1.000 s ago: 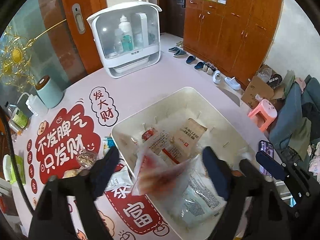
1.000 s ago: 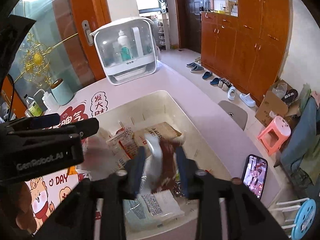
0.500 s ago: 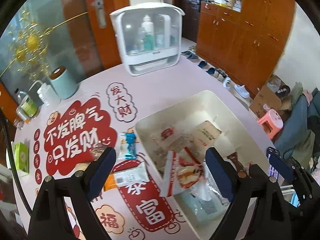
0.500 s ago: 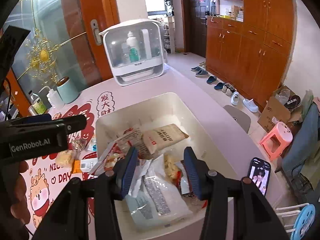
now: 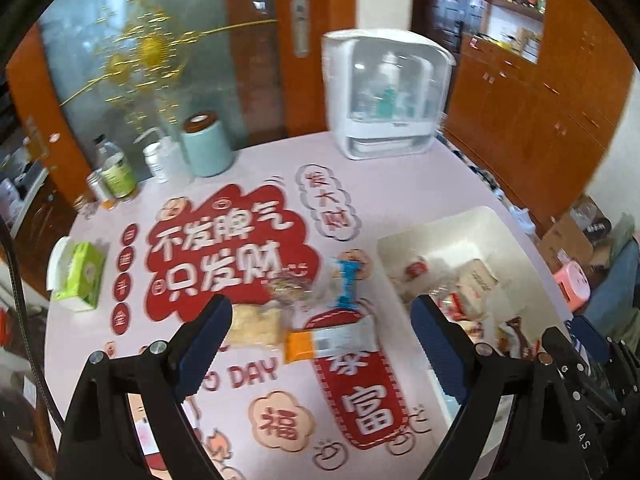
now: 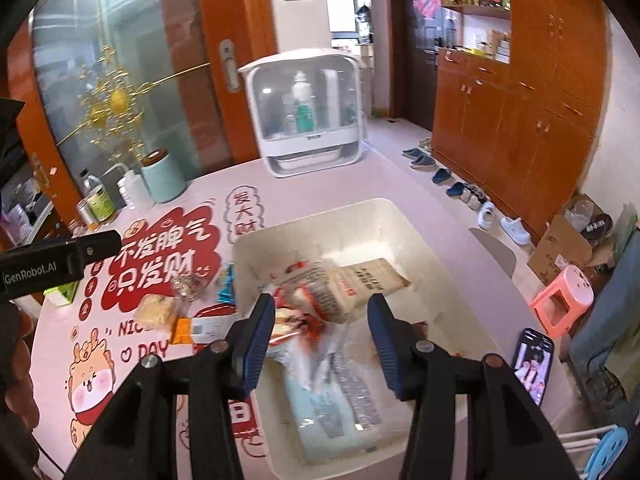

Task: Organize snacks
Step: 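Withdraw both open grippers from the bin back toward the snacks, then grasp the clear bag of pale puffed snack with the left gripper while the right grasps the orange-and-white bar, then carry both items over the white bin and open both grippers to drop them, then withdraw both open grippers from the bin back toward the snacks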

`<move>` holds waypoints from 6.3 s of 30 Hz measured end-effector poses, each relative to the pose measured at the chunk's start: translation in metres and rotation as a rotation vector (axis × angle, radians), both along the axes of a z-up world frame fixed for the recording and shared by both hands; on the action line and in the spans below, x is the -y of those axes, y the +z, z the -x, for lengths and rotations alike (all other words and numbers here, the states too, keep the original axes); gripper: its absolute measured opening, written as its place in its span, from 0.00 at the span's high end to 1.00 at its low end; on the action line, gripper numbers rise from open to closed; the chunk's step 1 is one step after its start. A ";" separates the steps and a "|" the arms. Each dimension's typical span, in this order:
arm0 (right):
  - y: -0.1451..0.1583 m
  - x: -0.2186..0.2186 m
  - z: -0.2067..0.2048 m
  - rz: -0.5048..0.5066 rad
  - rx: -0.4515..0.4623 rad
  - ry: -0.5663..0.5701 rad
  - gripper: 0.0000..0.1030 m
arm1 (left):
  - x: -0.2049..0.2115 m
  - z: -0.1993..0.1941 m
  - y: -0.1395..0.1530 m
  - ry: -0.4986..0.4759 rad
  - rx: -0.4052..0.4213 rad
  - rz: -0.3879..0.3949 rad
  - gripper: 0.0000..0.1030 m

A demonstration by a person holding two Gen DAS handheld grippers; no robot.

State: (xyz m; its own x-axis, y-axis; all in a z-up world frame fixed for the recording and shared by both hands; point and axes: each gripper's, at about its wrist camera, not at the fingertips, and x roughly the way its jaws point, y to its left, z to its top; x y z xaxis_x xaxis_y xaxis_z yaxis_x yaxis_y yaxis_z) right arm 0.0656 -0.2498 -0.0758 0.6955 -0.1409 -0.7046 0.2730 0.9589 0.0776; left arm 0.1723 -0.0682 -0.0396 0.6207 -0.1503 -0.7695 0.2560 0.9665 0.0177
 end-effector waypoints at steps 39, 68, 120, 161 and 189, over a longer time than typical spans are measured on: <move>-0.167 -0.166 -0.190 0.271 -0.648 0.926 0.45 | -0.071 -0.111 -0.168 -0.760 -0.221 -0.272 0.12; -0.200 -0.166 -0.205 0.230 -0.771 0.931 0.61 | -0.065 -0.123 -0.216 -0.744 -0.342 -0.314 0.40; -0.092 0.102 -0.076 -0.243 -0.288 0.070 0.67 | 0.148 -0.012 -0.112 -0.374 -0.294 -0.109 0.40; -0.035 0.044 -0.037 0.031 -0.171 0.053 0.57 | 0.113 -0.011 -0.070 -0.193 -0.105 -0.096 0.02; -0.057 -0.117 -0.055 -0.014 -0.237 0.362 0.57 | -0.108 0.013 -0.089 0.156 -0.147 -0.106 0.02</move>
